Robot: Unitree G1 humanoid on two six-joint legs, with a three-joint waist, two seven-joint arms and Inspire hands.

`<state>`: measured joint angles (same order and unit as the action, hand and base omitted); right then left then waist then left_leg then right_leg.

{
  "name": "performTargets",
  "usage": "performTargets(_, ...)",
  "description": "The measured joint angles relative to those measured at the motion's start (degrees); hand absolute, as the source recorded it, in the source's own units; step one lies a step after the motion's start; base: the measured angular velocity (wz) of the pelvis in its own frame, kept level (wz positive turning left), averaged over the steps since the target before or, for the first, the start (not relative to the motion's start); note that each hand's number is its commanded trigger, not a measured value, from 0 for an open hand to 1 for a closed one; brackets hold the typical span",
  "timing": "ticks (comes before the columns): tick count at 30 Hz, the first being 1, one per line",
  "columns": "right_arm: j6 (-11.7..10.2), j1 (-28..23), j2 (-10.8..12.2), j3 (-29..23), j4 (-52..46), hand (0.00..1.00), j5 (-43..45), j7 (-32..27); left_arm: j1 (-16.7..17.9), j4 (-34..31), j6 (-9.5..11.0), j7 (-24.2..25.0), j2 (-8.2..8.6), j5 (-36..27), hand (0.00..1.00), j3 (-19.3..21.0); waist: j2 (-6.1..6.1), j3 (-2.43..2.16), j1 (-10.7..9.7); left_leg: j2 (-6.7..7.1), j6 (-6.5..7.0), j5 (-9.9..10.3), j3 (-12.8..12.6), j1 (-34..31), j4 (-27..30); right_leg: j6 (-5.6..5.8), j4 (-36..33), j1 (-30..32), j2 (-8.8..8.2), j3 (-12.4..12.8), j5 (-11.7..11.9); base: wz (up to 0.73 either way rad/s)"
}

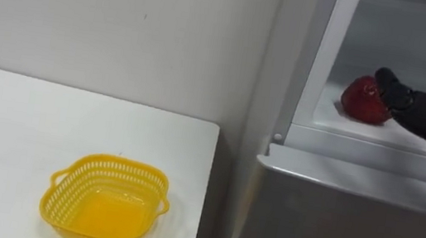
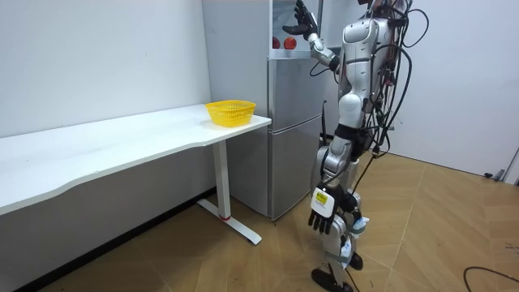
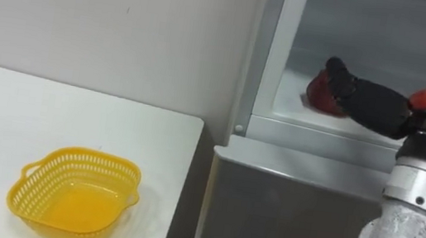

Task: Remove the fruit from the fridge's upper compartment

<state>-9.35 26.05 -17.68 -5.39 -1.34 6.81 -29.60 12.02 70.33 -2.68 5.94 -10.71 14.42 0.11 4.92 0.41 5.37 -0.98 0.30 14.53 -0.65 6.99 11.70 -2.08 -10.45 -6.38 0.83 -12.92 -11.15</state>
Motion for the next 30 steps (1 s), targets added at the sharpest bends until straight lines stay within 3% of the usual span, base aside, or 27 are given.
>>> performTargets(6,3.01,1.65,-2.76,-0.36,2.07,0.00,-2.06,1.58,0.44,-4.05,-0.96,0.57,-0.13,1.49,0.00,2.06,-0.31,-0.46,0.55,0.21,0.07,-0.05,0.92,-0.23,0.13,0.00,0.00,-0.07,-0.30,-1.41,0.00,0.08)
performTargets(15,4.37,6.08,-3.94,-0.30,7.80,0.00,-2.12,4.52,2.07,-7.63,-1.22,1.11,-0.85,2.62,0.00,2.06,0.04,-0.65,1.19,0.52,0.15,-0.37,1.36,-0.12,0.11,0.01,0.00,-0.49,-0.61,-1.97,0.00,0.02)
performTargets(18,5.78,7.52,-4.73,-0.29,10.77,0.00,-2.37,4.91,2.19,-8.58,-1.98,1.23,-1.03,2.62,0.00,2.06,0.58,-0.46,1.32,0.70,0.22,-0.57,1.61,-0.53,0.13,0.01,-0.01,-0.31,-0.79,-2.26,0.00,0.07)
performTargets(25,6.07,7.74,-5.37,-0.27,12.48,0.00,-4.26,8.04,2.10,-8.56,-2.46,2.35,-1.03,2.63,0.00,3.11,0.67,-0.48,1.45,0.76,0.22,-0.58,1.73,-1.08,0.90,0.01,-0.12,-0.30,-0.93,-2.84,-0.01,0.04)
performTargets(30,8.29,7.75,-7.43,1.05,14.39,0.00,-4.26,10.57,1.91,-8.62,-3.44,2.15,-1.04,2.60,0.00,3.11,0.58,-0.44,1.33,0.79,0.18,-0.60,2.25,-1.45,1.10,0.00,-0.20,-0.13,-0.93,-2.94,0.00,0.01)
